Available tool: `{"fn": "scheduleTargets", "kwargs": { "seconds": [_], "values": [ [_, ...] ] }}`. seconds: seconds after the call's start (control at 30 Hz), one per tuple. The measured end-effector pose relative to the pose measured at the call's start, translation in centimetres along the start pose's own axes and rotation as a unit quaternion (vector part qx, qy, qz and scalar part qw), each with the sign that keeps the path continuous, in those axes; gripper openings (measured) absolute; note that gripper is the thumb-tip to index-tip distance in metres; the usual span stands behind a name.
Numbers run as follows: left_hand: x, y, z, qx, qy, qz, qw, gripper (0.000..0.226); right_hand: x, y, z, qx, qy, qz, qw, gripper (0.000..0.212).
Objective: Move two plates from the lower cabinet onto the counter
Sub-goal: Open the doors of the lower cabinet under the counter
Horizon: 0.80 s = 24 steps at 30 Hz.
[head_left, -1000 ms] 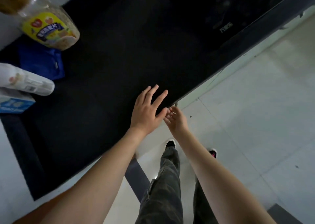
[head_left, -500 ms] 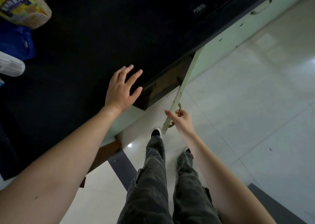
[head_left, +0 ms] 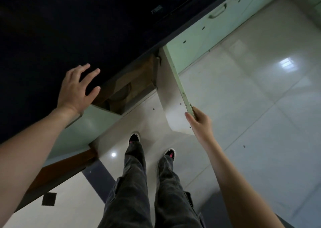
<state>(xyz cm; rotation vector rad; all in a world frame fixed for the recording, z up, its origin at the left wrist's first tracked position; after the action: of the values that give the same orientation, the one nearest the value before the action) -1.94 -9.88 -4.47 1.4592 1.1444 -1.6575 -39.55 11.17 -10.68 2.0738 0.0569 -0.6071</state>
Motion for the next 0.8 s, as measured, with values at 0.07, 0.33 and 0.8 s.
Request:
{"fn": "scheduleTargets", "kwargs": {
  "seconds": [0.07,0.33,0.8],
  "values": [
    [0.0,0.0,-0.1,-0.004,0.0,0.0,1.0,0.056,-1.8,-0.4,1.4,-0.021,0.021,-0.03,0.999,0.027],
    [0.9,0.8,0.1,0.005,-0.001,-0.016,1.0,0.06,-9.2,-2.3,8.9,-0.081,0.077,-0.132,0.985,0.027],
    [0.7,0.3,0.4,0.034,-0.044,0.001,0.998,0.057,-11.1,-1.9,10.8,-0.107,0.065,-0.24,0.963,0.042]
  ]
}}
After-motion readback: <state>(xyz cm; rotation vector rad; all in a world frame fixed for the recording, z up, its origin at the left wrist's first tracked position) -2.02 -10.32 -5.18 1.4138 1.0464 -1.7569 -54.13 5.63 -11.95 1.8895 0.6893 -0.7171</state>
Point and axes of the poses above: each hand's wrist, its own z-axis towards the middle knuckle, its own x-axis out of the palm, y = z × x, the point moved 8 cm from there along z, towards the middle knuckle
